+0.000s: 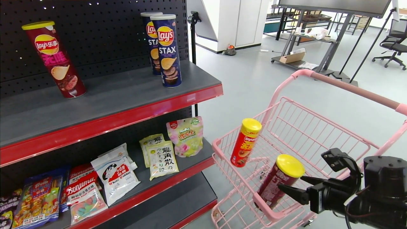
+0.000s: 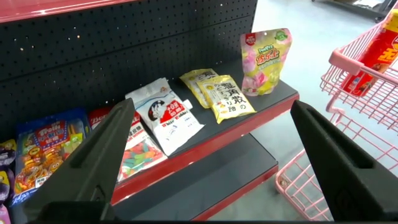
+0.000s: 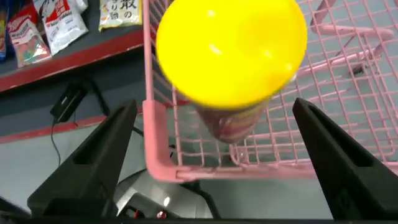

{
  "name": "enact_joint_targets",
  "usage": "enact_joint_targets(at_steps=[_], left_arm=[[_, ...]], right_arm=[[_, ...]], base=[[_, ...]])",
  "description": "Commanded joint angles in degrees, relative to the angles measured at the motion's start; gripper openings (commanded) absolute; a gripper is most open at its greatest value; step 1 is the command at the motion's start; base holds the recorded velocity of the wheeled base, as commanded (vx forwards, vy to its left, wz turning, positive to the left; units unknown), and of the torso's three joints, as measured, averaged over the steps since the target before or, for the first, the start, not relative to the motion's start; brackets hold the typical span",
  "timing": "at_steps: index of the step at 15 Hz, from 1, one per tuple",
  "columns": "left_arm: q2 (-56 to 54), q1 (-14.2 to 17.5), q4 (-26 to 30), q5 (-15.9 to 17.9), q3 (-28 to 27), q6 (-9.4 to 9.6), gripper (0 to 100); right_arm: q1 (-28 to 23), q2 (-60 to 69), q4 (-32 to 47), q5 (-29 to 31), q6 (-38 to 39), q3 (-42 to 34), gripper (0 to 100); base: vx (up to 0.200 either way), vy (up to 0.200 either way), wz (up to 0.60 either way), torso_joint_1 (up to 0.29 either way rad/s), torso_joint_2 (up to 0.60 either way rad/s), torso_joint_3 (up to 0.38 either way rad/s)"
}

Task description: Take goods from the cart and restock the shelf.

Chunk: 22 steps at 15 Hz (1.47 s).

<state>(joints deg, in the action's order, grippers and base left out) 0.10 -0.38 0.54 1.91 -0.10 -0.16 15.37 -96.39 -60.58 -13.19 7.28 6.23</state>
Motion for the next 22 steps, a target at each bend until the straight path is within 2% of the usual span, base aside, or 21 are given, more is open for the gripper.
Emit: enact_joint_targets(at_steps=[1,9,10,12,21,22], left_arm=[[-0.01,0.03,-0.01,0.02,0.01,-0.02,100],[-0.01,0.03,-0.01,0.02,0.01,-0.02,100],[-0.01,0.03,-0.01,0.02,0.01,-0.02,100],[-0.01,0.03,-0.01,0.02,0.01,-0.02,100],[-0.01,0.03,-0.01,0.02,0.01,-0.02,100],[-0.01,0.03,-0.01,0.02,0.01,-0.02,100]], right_arm=[[0.1,-8.99,-5.96,1.15,-0.25,-0.96,100],[1.5,-14.53,-11.76,1.41,-0.07,0.54,100],[1.5,-17.52,-15.98,2.73,0.11,0.1,100],[1.59,-19.54,-18.97,2.91,0.02,0.1,100],[1.77,-21.73,-19.41,3.96,0.02,3.97,100],[1.77,-22.09,-19.41,4.23,0.11,3.97,0]], base=[[0.0,0.0,0.0,0.0,0.0,0.0],[0.0,0.0,0.0,0.0,0.0,0.0],[0.0,0.0,0.0,0.0,0.0,0.0],[0.0,0.0,0.0,0.0,0.0,0.0],[0.0,0.0,0.0,0.0,0.0,0.0],[0.0,0.0,0.0,0.0,0.0,0.0]])
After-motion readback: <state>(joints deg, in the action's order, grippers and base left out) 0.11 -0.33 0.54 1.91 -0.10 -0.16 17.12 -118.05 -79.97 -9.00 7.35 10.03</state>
